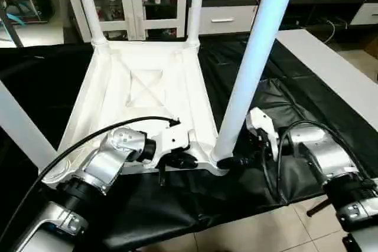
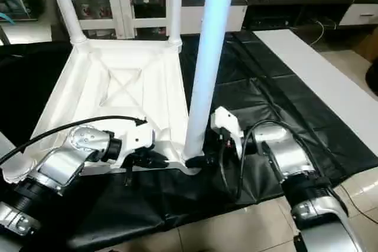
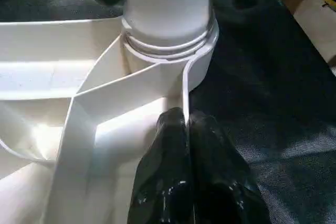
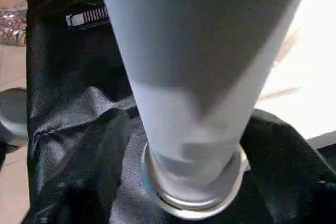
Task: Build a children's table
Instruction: Rotate leg to tighten
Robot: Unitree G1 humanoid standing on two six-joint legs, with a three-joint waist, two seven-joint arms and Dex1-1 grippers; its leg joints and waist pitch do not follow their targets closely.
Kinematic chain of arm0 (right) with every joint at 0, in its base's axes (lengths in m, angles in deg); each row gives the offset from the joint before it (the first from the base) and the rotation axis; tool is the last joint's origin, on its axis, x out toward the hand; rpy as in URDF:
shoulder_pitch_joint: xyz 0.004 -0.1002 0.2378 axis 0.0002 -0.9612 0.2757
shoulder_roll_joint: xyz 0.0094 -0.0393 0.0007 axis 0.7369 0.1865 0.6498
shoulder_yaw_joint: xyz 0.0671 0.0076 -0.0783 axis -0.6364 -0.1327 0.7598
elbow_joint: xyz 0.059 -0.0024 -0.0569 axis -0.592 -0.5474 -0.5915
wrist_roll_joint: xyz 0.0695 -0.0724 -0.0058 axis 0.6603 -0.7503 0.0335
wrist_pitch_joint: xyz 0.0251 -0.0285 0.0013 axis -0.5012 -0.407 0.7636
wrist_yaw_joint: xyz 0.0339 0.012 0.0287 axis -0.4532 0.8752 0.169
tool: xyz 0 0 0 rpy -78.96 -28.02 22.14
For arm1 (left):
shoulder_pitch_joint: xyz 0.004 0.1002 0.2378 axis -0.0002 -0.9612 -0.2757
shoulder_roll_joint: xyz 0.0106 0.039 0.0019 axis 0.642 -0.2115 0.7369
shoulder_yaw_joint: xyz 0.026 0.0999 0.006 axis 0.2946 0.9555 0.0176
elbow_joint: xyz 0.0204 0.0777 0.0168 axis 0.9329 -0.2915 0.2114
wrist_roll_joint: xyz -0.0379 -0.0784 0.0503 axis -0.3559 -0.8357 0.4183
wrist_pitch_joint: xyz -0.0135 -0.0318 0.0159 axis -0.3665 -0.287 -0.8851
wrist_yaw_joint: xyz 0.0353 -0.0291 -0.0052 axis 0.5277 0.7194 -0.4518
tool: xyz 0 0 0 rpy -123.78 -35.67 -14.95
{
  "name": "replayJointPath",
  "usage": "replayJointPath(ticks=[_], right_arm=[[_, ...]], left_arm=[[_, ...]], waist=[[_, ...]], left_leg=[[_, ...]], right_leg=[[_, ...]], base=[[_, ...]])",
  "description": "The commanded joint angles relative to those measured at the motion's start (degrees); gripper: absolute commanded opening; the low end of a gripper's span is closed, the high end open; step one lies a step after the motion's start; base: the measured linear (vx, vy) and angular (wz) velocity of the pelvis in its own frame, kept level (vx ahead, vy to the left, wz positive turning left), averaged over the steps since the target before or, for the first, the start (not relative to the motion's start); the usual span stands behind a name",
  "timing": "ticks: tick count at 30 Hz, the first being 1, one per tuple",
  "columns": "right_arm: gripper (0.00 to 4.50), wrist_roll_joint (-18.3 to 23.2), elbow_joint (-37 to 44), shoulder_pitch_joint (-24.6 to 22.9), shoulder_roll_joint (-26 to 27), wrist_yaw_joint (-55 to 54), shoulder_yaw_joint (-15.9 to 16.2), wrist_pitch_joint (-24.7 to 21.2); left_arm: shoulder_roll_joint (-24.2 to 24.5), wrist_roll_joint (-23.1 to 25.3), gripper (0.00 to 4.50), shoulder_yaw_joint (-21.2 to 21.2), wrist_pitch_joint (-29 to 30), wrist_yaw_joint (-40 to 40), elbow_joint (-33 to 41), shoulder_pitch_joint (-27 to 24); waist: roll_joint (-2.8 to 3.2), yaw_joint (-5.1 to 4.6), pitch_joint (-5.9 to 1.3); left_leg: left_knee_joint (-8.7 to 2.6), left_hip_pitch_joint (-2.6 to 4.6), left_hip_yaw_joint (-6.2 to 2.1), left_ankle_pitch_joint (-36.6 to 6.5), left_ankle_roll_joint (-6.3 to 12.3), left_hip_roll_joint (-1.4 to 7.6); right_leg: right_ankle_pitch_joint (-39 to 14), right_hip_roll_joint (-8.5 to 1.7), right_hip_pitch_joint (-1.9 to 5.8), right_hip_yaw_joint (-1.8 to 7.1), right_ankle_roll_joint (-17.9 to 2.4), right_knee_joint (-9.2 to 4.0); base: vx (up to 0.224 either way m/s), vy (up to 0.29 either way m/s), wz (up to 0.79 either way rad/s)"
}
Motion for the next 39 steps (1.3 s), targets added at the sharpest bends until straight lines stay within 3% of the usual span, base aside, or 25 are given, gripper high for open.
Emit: replayJointPath(ticks=[1,12,15,16,20,21,22,23,24,25,26,27,28,29,30,31,32,33,34,35,36,37,38,39], right_arm=[[3.12,-0.54,-0.68,0.97,-0.17,0.44,0.32,0.83],[2.21,-0.25,-1.48,-0.56,2.56,-5.74,-2.22,0.56],[2.04,-1.31,-1.96,-2.15,4.56,-12.63,-3.41,-0.23],[1.99,-1.99,-2.19,-3.2,6.18,-16.98,-3.75,-1.63],[1.96,-4.18,-3.78,-3.61,9.34,-26.02,-4.11,-2.65],[1.95,-5.18,-5.46,-2.87,11.59,-32.47,-4.96,-2.72],[1.95,-5.72,-6.53,-2.34,12.97,-36.44,-5.57,-2.74],[1.94,-6.71,-9.3,-0.83,16.16,-45.87,-7.26,-1.89],[1.94,-6.71,-9.3,-0.83,16.16,-45.87,-7.26,-1.89],[1.93,-6.82,-11.52,0.57,18.96,-53.18,-9.01,-1.52],[1.93,-6.83,-11.83,0.77,19.34,-54.18,-9.25,-1.47],[1.93,-6.45,-13.08,1.62,21.02,-58.17,-10.42,-1.12],[1.93,-6.37,-13.63,2.06,22.16,-60.68,-11.27,-1.07],[1.93,-6.49,-13.92,2.34,22.53,-61.44,-11.35,-0.94],[1.93,-6.69,-14.37,2.78,23.11,-62.64,-11.48,-0.75],[1.93,-7.2,-15.04,3.84,24.28,-63.76,-11.51,0.72],[1.92,-7.2,-15.04,3.84,24.28,-63.76,-11.51,0.72],[1.92,-7.11,-15.41,4.27,24.63,-63.82,-11.64,1.2],[1.92,-6.56,-15.58,4.59,24.93,-62.66,-12.07,1.85],[1.92,-6.09,-15.4,4.65,24.89,-61.39,-12.29,1.9],[1.92,-5.25,-14.83,4.45,24.74,-59.07,-12.51,2.55],[1.92,-4.53,-14.11,4.08,24.48,-56.94,-12.54,2.93],[1.92,-3.57,-12.36,3.17,23.97,-54.72,-12.53,2.71],[2.27,-3.23,-11.53,2.69,23.77,-54.53,-12.68,2.96]], left_arm=[[-0.04,2.11,0.0,4.41,1.57,-1.33,-1.04,-1.98],[-0.52,2.35,0.0,3.78,2.08,0.31,-1.32,-2.12],[-3.29,2.73,0.0,1.84,3.33,5.65,-3.67,-0.81],[-5.57,3.31,0.0,0.64,4.14,9.88,-5.86,0.51],[-9.19,3.97,0.0,-1.14,6.54,16.4,-9.0,2.8],[-11.13,4.52,0.0,-2.17,8.03,20.66,-11.01,4.24],[-12.28,4.89,0.0,-2.79,8.88,23.29,-12.24,5.11],[-14.78,5.85,0.0,-4.28,9.47,30.23,-15.66,7.24],[-14.78,5.85,0.0,-4.28,9.47,30.23,-15.66,7.24],[-16.96,6.06,0.0,-5.9,8.27,36.35,-19.1,9.21],[-17.26,6.04,0.0,-6.14,8.06,37.15,-19.58,9.48],[-18.31,6.12,0.0,-6.89,7.04,40.24,-21.37,10.55],[-19.05,6.35,0.0,-7.47,6.31,42.12,-22.7,11.27],[-19.34,6.38,0.0,-7.69,5.87,42.79,-23.21,11.6],[-19.78,6.41,0.0,-8.04,5.19,43.84,-24.02,12.12],[-20.56,6.54,0.0,-8.4,3.26,44.76,-25.55,13.31],[-20.56,6.54,0.0,-8.4,3.26,44.76,-25.55,13.31],[-20.74,6.66,0.0,-8.39,2.56,44.79,-26.06,13.69],[-20.54,7.1,0.0,-7.89,1.89,44.39,-26.68,13.96],[-20.25,7.35,0.0,-7.54,1.06,43.96,-27.08,13.98],[-19.95,7.38,0.0,-7.31,0.43,43.69,-27.71,14.02],[-19.75,7.35,0.0,-7.14,0.11,43.52,-28.15,13.99],[-19.23,7.55,0.0,-6.59,-0.82,42.79,-28.46,13.82],[-18.99,7.59,0.0,-6.38,-1.35,42.47,-28.72,13.73]], waist=[[-0.4,-0.31,-3.25],[-0.56,-0.4,-3.24],[-0.57,-0.6,-2.94],[-0.32,-0.87,-2.69],[-0.78,-2.02,-2.46],[-0.29,-2.75,-2.35],[-0.32,-3.39,-2.23],[0.04,-4.25,-2.17],[0.34,-4.81,-1.98],[0.93,-5.62,-1.89],[1.22,-5.89,-2.05],[1.65,-6.04,-1.73],[2.03,-5.72,-1.48],[1.82,-5.39,-1.22],[0.87,-5.19,-0.95],[-0.79,-5.82,-0.82],[-0.4,-6.85,-0.54],[0.09,-7.44,-0.44],[4.32,-5.31,-1.33],[3.58,-4.99,-0.69],[2.15,-6.21,-1.4],[0.23,-6.04,-1.89],[-0.7,-3.95,-1.91],[-0.44,-3.26,-2.12]], left_leg=[[-4.29,0.58,-0.2,-12.75,3.13,2.09],[-4.32,0.54,-0.21,-12.61,2.9,2.06],[-4.52,0.52,-0.28,-15.27,1.92,1.97],[-4.71,0.72,-0.51,-18.62,0.56,1.92],[-4.58,1.26,-1.29,-26.09,-1.33,1.4],[-4.44,1.26,-1.5,-27.73,-1.44,1.2],[-4.35,1.32,-1.94,-29.56,-1.74,1.08],[-4.28,1.67,-2.36,-32.04,-1.82,1.04],[-4.35,1.9,-2.64,-33.58,-1.92,1.05],[-4.96,1.93,-3.34,-36.86,-2.12,1.38],[-5.45,1.8,-3.79,-38.29,-2.15,1.84],[-6.44,1.6,-4.1,-40.92,-2.23,2.37],[-9.5,0.04,-4.15,-45.55,-2.02,4.16],[-10.24,0.13,-3.51,-46.86,-2.05,4.26],[-9.13,1.84,-1.81,-46.38,-1.9,2.91],[-1.51,6.89,-0.69,-38.65,-0.97,-0.8],[1.66,8.19,-0.71,-33.96,-0.79,-1.98],[2.25,7.27,-0.71,-31.34,-0.4,-1.88],[-6.27,-2.13,-3.62,-37.44,-0.23,3.62],[-8.6,-3.38,-3.47,-41.72,-1.96,3.98],[-8.43,2.51,-3.63,-42.7,-0.62,3.36],[-6.21,2.26,-3.94,-39.49,-1.89,1.88],[-3.04,0.87,-2.71,-24.18,-1.44,0.17],[-3.2,0.18,-2.87,-19.7,-0.47,0.49]], right_leg=[[-16.67,-2.27,2.59,1.82,-13.43,-2.97],[-16.92,-2.26,2.58,1.83,-13.1,-2.98],[-20.72,-2.23,2.37,1.83,-11.89,-3.44],[-25.54,-2.12,2.03,1.8,-10.12,-4.03],[-37.12,-2.15,1.46,0.9,-5.29,-5.56],[-39.62,-2.1,1.01,0.69,-4.08,-6.02],[-42.12,-2.08,1.03,-0.11,-2.84,-6.67],[-42.88,-2.0,1.08,-1.16,-2.02,-7.42],[-43.1,-1.87,1.13,-2.02,-1.76,-7.82],[-41.41,-1.63,2.21,-3.83,-1.22,-8.59],[-38.49,-1.81,3.14,-4.23,-1.67,-7.98],[-35.03,-1.57,3.75,-4.55,-2.49,-7.42],[-22.15,-1.25,5.93,-3.41,-4.9,-2.38],[-21.5,-0.98,5.61,-3.29,-5.32,-1.73],[-28.11,-0.69,3.45,-3.26,-5.11,-4.02],[-47.93,-1.85,-2.0,-6.15,-0.42,-12.15],[-53.91,-3.05,-2.64,-8.82,2.03,-14.39],[-55.66,-3.54,-1.41,-10.41,4.14,-15.42],[-31.66,-3.98,11.75,-8.21,3.04,1.09],[-16.9,-2.64,10.49,-6.02,0.01,3.13],[-10.2,-2.03,4.92,-3.56,-2.62,1.11],[-21.12,-4.0,4.88,-2.69,-2.98,-1.72],[-46.92,-6.58,3.24,-1.28,-1.68,-6.27],[-46.29,-6.69,3.77,-0.76,-2.05,-6.06]], base=[[0.0,0.0,0.0],[0.0,0.0,0.0],[0.0,0.0,0.0],[-0.053,-0.002,-0.02],[-0.015,0.003,-0.01],[-0.057,0.011,-0.05],[-0.057,0.011,-0.05],[-0.061,0.019,-0.06],[-0.07,0.029,-0.09],[-0.07,0.029,-0.09],[-0.061,0.049,-0.08],[-0.061,0.048,-0.04],[-0.061,0.048,-0.04],[-0.076,0.007,0.08],[0.003,-0.046,0.22],[0.003,-0.046,0.22],[0.0,0.0,0.0],[0.074,0.075,-0.24],[0.074,0.075,-0.24],[0.249,0.106,-0.15],[0.214,-0.002,0.0],[0.214,-0.002,0.0],[0.052,-0.064,0.01],[0.0,0.0,0.0]])
